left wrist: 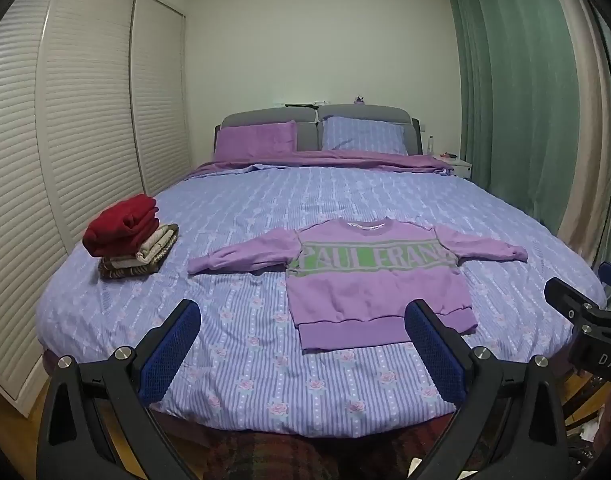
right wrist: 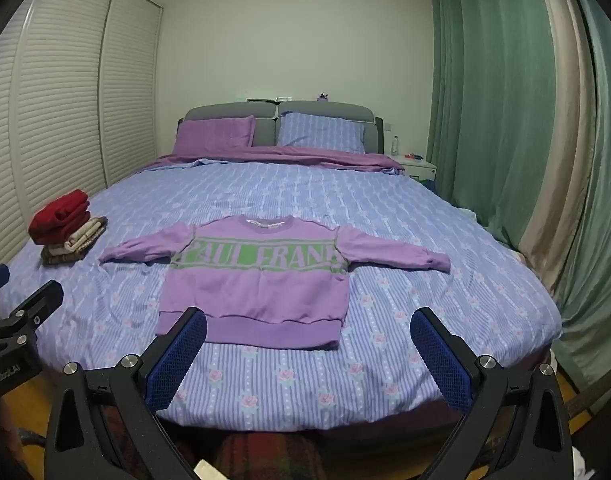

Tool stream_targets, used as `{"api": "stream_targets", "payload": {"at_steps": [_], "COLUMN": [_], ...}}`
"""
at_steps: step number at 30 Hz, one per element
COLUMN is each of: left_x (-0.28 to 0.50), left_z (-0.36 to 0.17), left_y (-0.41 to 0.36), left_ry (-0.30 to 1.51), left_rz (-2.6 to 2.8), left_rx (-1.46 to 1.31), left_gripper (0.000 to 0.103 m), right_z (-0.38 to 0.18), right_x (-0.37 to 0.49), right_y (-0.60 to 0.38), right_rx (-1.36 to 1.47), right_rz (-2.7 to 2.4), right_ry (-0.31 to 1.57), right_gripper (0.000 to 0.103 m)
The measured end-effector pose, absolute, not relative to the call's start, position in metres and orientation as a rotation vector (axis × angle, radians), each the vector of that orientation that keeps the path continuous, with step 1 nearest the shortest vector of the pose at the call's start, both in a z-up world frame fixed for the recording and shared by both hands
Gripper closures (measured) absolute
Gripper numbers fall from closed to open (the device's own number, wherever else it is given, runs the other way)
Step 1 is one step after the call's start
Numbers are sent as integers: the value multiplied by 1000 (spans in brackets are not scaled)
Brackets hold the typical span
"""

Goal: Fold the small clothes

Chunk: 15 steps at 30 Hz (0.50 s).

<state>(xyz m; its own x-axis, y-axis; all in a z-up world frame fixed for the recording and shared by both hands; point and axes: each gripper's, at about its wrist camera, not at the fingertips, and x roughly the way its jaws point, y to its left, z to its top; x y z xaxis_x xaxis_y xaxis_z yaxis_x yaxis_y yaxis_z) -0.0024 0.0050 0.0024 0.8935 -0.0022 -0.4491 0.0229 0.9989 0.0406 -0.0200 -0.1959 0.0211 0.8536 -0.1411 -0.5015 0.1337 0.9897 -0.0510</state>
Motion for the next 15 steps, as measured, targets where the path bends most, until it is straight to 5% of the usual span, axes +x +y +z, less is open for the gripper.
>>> {"api": "stream_targets", "payload": {"at_steps": [15], "left_x": [5], "left_z": [7], "left_y": [6], "left_ry": [467], "left_rz": [-32], "left_rx": [42], "left_gripper": [0], "right_z": [24], "right_x": [-18], "right_y": [-196], "right_rx": [-16], "right_rz": [-134], "right_ry": [528], "right_gripper": [0]}}
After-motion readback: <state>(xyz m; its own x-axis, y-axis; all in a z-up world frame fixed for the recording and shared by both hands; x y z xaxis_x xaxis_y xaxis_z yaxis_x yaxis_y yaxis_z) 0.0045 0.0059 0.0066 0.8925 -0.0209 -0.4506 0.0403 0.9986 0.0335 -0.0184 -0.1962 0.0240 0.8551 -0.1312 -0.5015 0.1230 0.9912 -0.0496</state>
